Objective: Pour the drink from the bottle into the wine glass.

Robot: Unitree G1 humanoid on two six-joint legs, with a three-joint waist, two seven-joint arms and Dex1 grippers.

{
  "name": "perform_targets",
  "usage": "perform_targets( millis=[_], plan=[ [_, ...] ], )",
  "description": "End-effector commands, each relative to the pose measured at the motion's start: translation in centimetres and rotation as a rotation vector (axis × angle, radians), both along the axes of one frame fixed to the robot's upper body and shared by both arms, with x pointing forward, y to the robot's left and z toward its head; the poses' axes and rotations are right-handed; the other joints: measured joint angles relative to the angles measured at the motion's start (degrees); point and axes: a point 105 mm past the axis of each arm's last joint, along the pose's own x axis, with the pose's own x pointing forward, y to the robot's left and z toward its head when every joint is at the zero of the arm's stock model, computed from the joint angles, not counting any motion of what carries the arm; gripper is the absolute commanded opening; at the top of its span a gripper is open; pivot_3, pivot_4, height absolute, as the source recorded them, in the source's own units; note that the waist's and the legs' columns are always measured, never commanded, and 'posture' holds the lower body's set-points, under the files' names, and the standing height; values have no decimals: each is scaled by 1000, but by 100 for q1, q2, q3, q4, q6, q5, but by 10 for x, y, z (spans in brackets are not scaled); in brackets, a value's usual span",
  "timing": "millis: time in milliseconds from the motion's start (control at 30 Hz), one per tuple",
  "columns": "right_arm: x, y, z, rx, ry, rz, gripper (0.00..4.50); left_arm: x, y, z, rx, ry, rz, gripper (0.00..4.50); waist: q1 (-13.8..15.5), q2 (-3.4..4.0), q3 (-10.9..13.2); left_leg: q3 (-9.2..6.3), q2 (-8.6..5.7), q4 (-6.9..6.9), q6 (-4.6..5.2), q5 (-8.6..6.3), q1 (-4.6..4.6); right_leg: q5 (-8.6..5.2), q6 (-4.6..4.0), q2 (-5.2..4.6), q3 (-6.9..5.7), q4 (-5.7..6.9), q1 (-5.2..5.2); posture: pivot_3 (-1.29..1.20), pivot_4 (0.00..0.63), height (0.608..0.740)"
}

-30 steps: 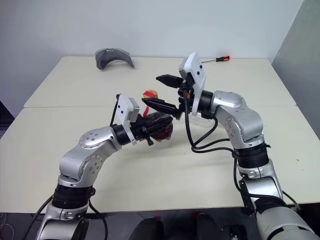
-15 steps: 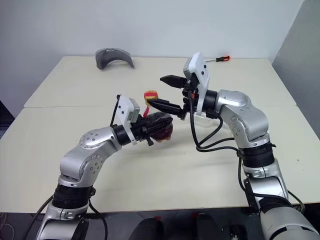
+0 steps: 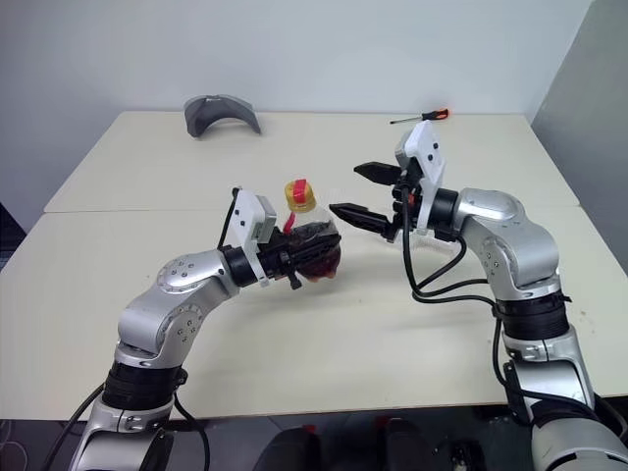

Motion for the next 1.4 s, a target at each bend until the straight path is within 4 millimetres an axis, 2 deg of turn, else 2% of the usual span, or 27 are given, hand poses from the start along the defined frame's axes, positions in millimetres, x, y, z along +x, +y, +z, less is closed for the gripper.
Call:
perform_targets(
  millis=[33,200,400,700,1067,1167,1400],
  plan=[
    [-6,-1,12,31,-48,9,4500,-3,-3,16,-13,-75,-23,1050,0,0,0,0,0,0,0,0,0,0,0,0,0,0,0,0,150,740],
    [-24,16,20,86,-19,110,4500,-3,-2,16,-12,-75,-21,1050,-2,0,0,0,1,-1,-1,0,0,0,0,0,0,1,0,0,150,740],
    [-32,28,26,131,24,166,4500,-4,-1,14,-7,-74,-19,1050,2,0,0,-1,0,1,0,0,0,0,0,0,0,1,0,0,150,740],
    [-30,44,37,184,28,186,4500,-3,-2,16,-9,-77,-14,1050,-1,0,0,-1,0,0,0,0,1,0,0,0,-1,1,0,0,150,740],
    [-33,51,31,164,41,226,4500,-3,-2,17,-10,-77,-11,1050,-1,0,0,-1,0,0,0,0,1,0,0,0,-1,1,0,0,150,740],
    [-32,51,30,160,47,229,3973,-5,-3,16,-11,-76,-15,1050,-1,0,0,-1,0,0,0,0,1,0,0,0,-1,1,0,0,150,740],
    [-32,49,29,154,45,232,1513,-3,-3,18,-11,-82,-10,1050,-1,0,0,-1,0,0,0,0,1,0,0,0,0,1,0,0,150,740]
  ],
)
